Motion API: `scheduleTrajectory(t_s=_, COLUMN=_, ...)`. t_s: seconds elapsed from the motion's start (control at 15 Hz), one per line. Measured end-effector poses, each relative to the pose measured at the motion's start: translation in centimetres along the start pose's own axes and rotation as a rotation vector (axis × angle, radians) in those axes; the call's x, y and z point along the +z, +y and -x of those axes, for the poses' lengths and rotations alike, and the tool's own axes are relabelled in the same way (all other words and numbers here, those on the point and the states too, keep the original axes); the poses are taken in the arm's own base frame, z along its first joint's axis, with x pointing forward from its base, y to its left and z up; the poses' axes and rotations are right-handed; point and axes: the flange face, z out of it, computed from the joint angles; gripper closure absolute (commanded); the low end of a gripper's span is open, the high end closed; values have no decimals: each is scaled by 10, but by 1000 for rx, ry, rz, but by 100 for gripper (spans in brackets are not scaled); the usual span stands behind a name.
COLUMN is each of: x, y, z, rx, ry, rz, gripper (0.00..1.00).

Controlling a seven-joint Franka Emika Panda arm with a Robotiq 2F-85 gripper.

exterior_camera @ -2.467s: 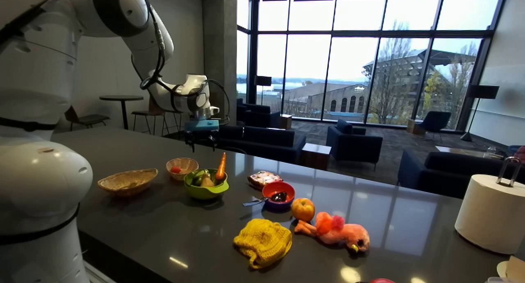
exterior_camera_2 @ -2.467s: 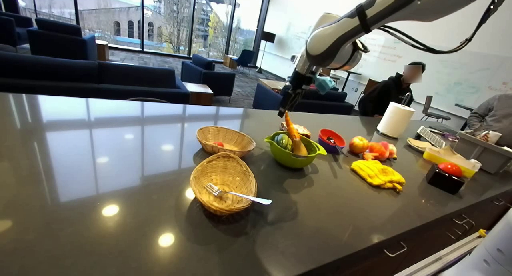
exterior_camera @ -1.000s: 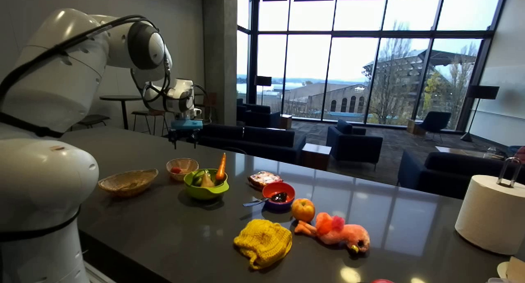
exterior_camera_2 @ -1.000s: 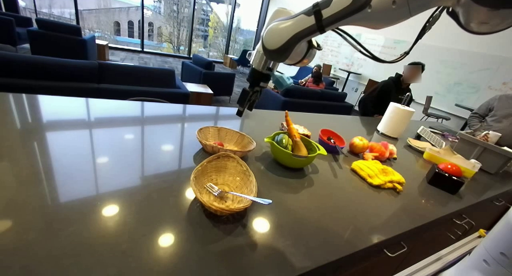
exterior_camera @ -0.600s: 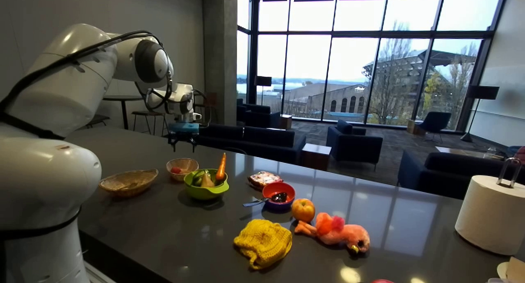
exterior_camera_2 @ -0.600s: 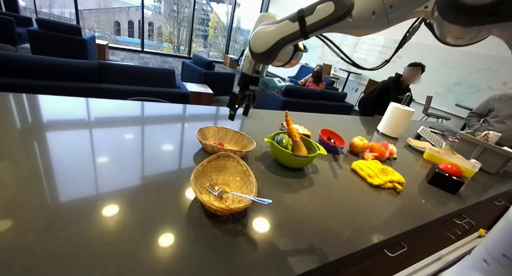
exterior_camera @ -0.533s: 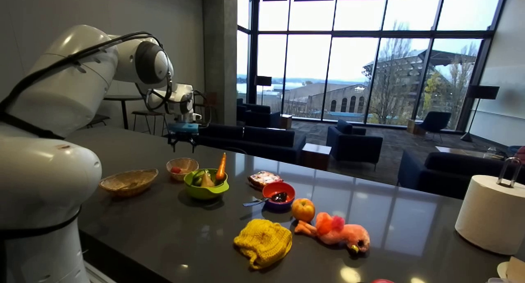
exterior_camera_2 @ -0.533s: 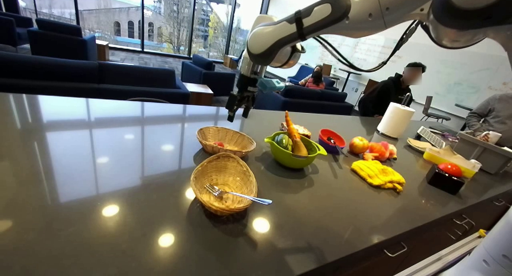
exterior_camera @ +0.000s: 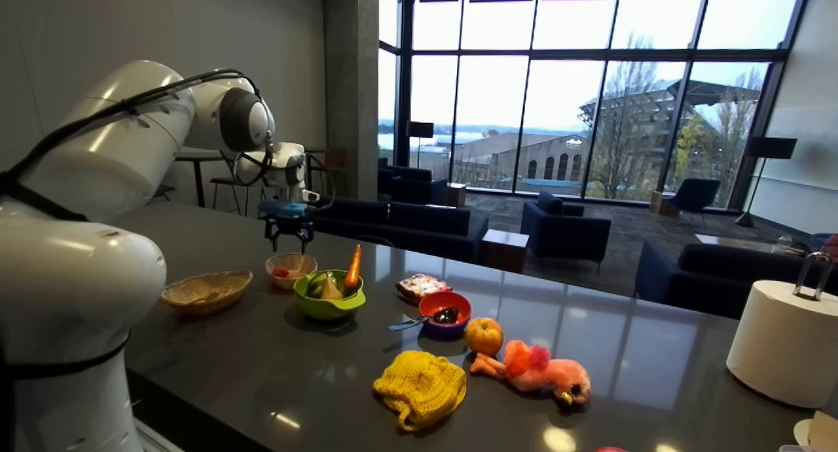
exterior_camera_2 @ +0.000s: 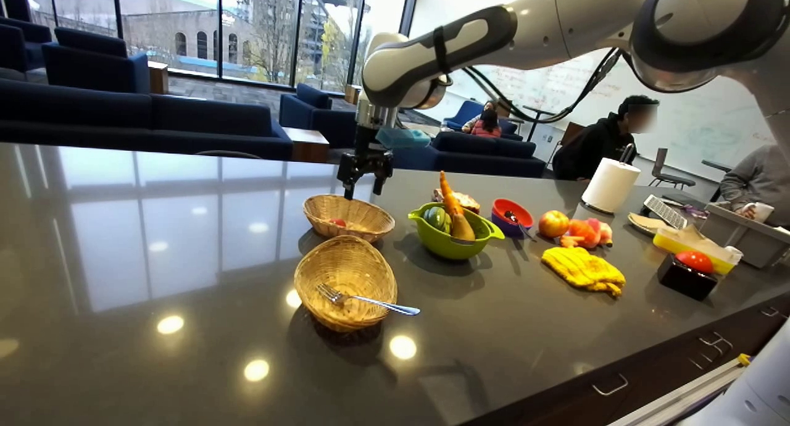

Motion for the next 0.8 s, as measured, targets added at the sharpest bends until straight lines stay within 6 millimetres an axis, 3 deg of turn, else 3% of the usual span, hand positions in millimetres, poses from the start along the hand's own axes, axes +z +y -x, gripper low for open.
scheduleTrajectory(t_s=0.4, x=8, y=-17, z=-14, rx=95, ry=-11, rz=-51, gripper=0)
scheduleTrajectory(t_s=0.8, x=29, y=-25, z=-24, rx=161, ry=-15, rz=-67, gripper=0)
